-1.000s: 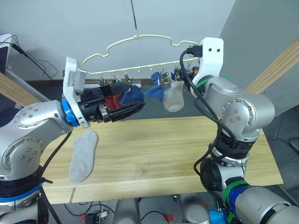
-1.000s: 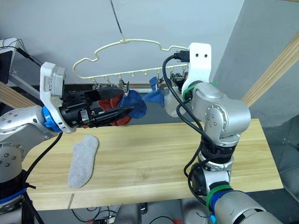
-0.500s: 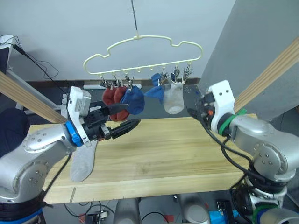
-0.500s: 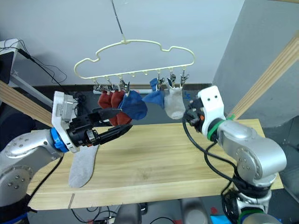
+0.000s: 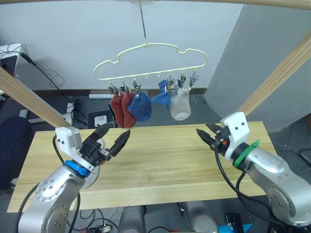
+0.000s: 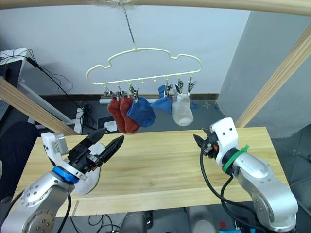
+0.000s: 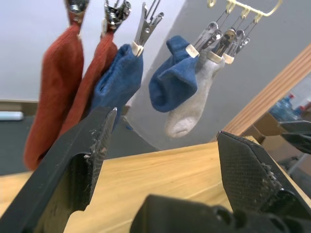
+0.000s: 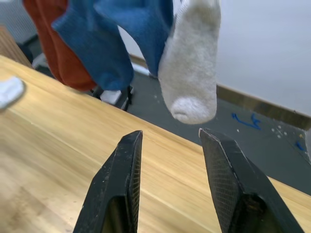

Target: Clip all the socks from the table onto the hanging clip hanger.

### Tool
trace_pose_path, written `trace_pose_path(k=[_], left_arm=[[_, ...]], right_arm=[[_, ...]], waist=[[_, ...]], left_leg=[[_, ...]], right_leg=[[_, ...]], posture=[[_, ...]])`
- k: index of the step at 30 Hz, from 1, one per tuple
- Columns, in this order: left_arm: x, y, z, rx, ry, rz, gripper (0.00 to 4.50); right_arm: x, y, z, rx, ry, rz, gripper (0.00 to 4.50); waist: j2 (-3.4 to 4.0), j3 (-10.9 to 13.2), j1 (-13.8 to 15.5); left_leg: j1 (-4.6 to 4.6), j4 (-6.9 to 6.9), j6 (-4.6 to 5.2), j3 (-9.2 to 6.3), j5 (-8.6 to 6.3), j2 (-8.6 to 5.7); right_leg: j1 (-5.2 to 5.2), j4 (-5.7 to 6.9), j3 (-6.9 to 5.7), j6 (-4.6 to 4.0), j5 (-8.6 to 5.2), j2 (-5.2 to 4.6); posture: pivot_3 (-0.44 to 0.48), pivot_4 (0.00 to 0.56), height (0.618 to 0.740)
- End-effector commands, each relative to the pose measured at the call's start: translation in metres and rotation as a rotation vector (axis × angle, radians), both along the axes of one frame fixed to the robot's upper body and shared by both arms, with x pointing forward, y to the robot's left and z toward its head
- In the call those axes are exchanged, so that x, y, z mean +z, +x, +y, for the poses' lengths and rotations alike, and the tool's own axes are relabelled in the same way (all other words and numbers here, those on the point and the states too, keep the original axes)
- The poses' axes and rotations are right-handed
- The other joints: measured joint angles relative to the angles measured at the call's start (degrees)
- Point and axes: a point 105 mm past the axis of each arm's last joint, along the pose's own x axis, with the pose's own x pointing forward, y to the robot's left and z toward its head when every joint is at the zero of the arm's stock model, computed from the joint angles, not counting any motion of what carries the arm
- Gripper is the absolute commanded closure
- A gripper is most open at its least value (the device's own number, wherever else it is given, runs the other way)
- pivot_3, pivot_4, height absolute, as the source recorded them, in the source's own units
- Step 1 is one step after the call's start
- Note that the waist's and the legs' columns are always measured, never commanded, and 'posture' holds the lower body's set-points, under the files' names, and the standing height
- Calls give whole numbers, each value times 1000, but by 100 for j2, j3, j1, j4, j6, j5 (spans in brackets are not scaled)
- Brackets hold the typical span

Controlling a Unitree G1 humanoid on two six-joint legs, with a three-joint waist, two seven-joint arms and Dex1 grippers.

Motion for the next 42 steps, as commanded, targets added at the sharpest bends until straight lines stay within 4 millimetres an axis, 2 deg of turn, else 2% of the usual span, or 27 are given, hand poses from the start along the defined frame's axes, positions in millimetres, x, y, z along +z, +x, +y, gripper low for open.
trace_pose_path(k=[1, 5, 9, 10, 13, 16, 27, 30, 42], left_arm=[[5, -7, -4, 34, 5, -55, 695], [-14, -5, -1, 106, 14, -37, 695], [-26, -7, 0, 131, 30, -22, 695], [-28, -8, 1, 142, 25, -18, 695], [-45, -15, 4, 180, 44, 15, 695], [-54, -21, 2, 197, 37, 36, 695], [-60, -29, -5, 212, 31, 45, 695], [-60, -28, -4, 214, 34, 44, 695], [-62, -27, -7, 192, 37, 49, 695]], right_arm=[[7, -14, -1, 13, 45, -70, 2575], [-13, -18, -3, -2, 30, -24, 2575], [-25, -20, -7, -10, 34, 19, 2575], [-27, -20, -8, -12, 32, 23, 2575], [-45, -25, -12, -26, 18, 89, 2575], [-55, -29, -12, -23, 14, 137, 2575], [-64, -25, -16, -86, 64, 229, 2575], [-65, -25, -17, -96, 54, 228, 2575], [-67, -27, -17, -110, 53, 222, 2575]], waist=[[4, -37, 8], [-5, -103, 4], [-4, -115, -9], [-4, -116, -11], [-3, -156, -9], [-7, -174, -12], [-12, -181, -1], [-12, -181, 4], [-12, -181, 2]], left_leg=[[1, 1, 0, 0, 0, 0], [11, 5, 7, 6, 5, -3], [95, -6, 9, 6, 6, 3], [94, -6, 10, 6, 6, 3], [91, -4, 14, 9, 9, 2], [87, -13, 14, 11, 8, 3], [81, -14, 15, 15, 8, 3], [76, -17, 15, 15, 7, 3], [74, -17, 15, 16, 7, 3]], right_leg=[[2, 0, 0, 2, -1, 1], [16, -6, 7, 17, 0, 1], [96, -25, 6, 7, -5, 5], [95, -25, 6, -18, -18, 6], [96, -31, 9, -18, -15, 5], [97, -50, 10, 13, 2, 5], [98, -69, 16, -7, -9, 4], [98, -80, 15, 16, 4, 4], [97, -85, 16, 11, 1, 4]], posture=[[-181, 237, 740], [-179, 231, 740], [-179, 231, 740], [-182, 227, 740], [-181, 222, 740], [-181, 224, 740], [-166, 233, 740], [-166, 233, 740], [-180, 243, 740]])
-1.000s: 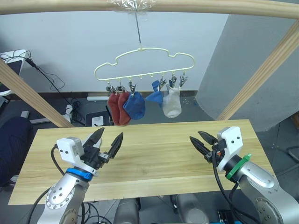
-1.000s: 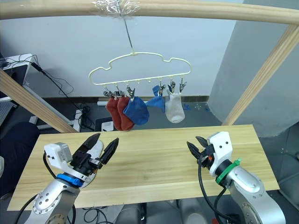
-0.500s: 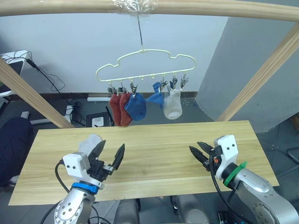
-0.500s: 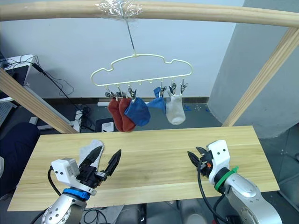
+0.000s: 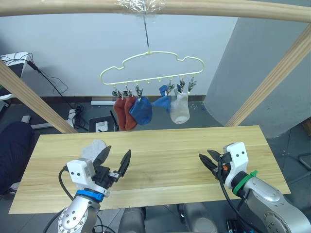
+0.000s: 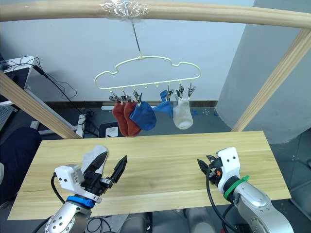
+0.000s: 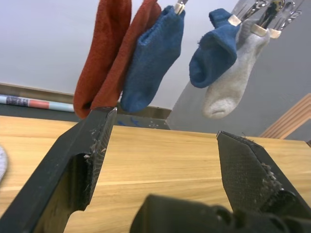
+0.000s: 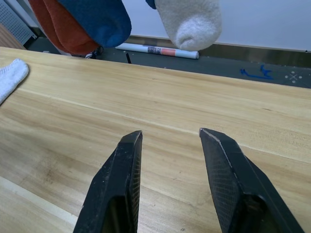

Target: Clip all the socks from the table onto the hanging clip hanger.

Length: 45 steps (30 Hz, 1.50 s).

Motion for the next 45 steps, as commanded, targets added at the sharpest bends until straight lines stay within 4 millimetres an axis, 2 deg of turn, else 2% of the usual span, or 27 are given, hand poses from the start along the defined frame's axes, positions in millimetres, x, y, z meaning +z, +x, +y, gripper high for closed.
trace_pose_path(k=[1, 45], left_arm=[[4, -2, 1, -2, 14, -21, 695], [0, -2, -2, -21, 19, -12, 695]], right_arm=[[6, -1, -1, -8, 9, -30, 2575], [2, 0, -1, -26, 15, -33, 2575]], waist=[[0, 0, 0], [0, 1, -2]], left_leg=[[0, 0, 0, 0, 0, 0], [-1, -3, 0, 0, 0, 1]], right_leg=[[0, 0, 0, 0, 0, 0], [-2, -4, 2, -16, -9, -1]], posture=[[-180, 243, 740], [-186, 250, 740]])
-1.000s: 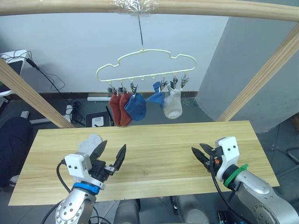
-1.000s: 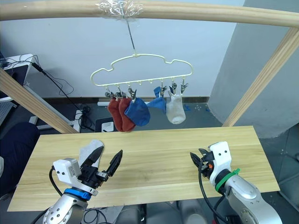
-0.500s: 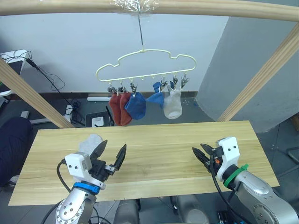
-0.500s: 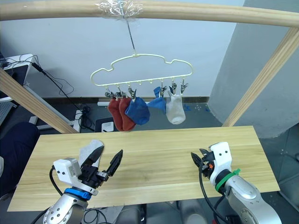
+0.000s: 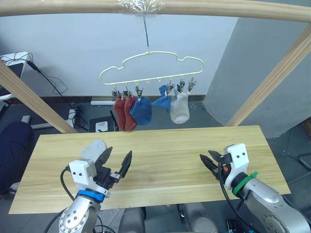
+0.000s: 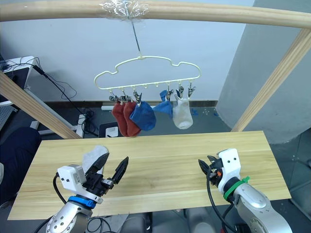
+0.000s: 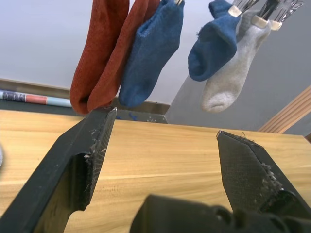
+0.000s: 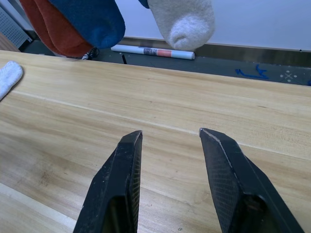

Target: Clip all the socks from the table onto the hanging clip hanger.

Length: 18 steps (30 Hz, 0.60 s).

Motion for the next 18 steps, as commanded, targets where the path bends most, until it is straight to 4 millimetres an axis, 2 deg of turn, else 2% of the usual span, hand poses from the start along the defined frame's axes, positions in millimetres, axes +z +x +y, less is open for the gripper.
trace_pose_path(k=[1, 18], left_arm=[[6, -2, -1, -11, 16, -32, 695], [3, -3, -3, -19, 20, -28, 695]], right_arm=[[6, 0, 0, -4, 8, -31, 2575], [4, -2, 1, 2, 25, -11, 2575]], waist=[[0, 0, 0], [0, 0, -2]], left_leg=[[0, 0, 0, 0, 0, 0], [-1, -3, 0, 0, 0, 0]], right_leg=[[0, 0, 0, 0, 0, 0], [-2, -2, 1, -2, -1, -1]], posture=[[-186, 250, 740], [-188, 249, 740]])
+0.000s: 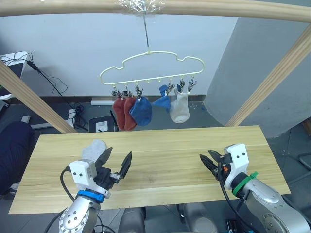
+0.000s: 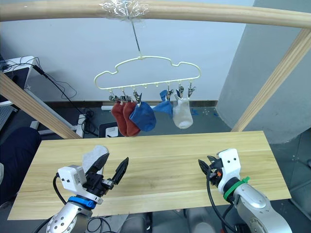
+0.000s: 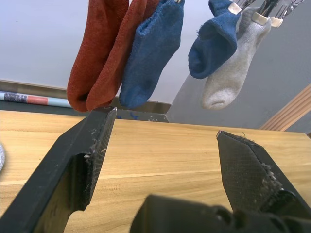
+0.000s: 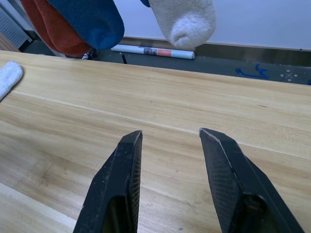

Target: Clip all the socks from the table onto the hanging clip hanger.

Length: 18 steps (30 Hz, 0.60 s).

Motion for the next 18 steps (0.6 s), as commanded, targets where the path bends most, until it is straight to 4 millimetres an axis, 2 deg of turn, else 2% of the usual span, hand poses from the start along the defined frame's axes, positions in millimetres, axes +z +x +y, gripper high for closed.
trace_pose_path(k=[1, 3, 9, 14, 18], left_arm=[[4, -2, -3, -19, 8, -22, 695], [4, -2, -3, -22, 9, -22, 695], [3, -2, -3, -27, 8, -22, 695], [3, -1, -3, -30, 7, -24, 695], [11, 4, 2, -33, 19, -48, 695]], right_arm=[[5, -2, 1, 3, 21, -14, 2415], [5, -2, 2, 7, 23, -16, 2025], [5, -2, 2, 7, 19, -18, 28], [6, 0, 1, -3, 8, -23, 9], [19, 10, 1, -13, 11, -58, 9]], waist=[[0, 0, 0], [0, 0, 0], [0, 0, -6], [0, 0, -8], [0, 1, -15]], left_leg=[[0, -1, 0, 0, 0, 0], [0, -2, 0, 0, 0, 0], [0, -4, 0, 1, 0, 0], [0, -6, 0, 1, 0, 0], [0, -6, 0, 3, 0, 0]], right_leg=[[0, 0, 0, 0, 0, 0], [-1, -1, 0, -1, 0, 0], [-2, -2, 1, -1, -1, 0], [-3, -3, 1, -2, -1, 0], [-4, -3, 3, -2, -1, 0]], posture=[[-189, 249, 740], [-189, 249, 740], [-191, 249, 740], [-192, 249, 740], [-191, 254, 740]])
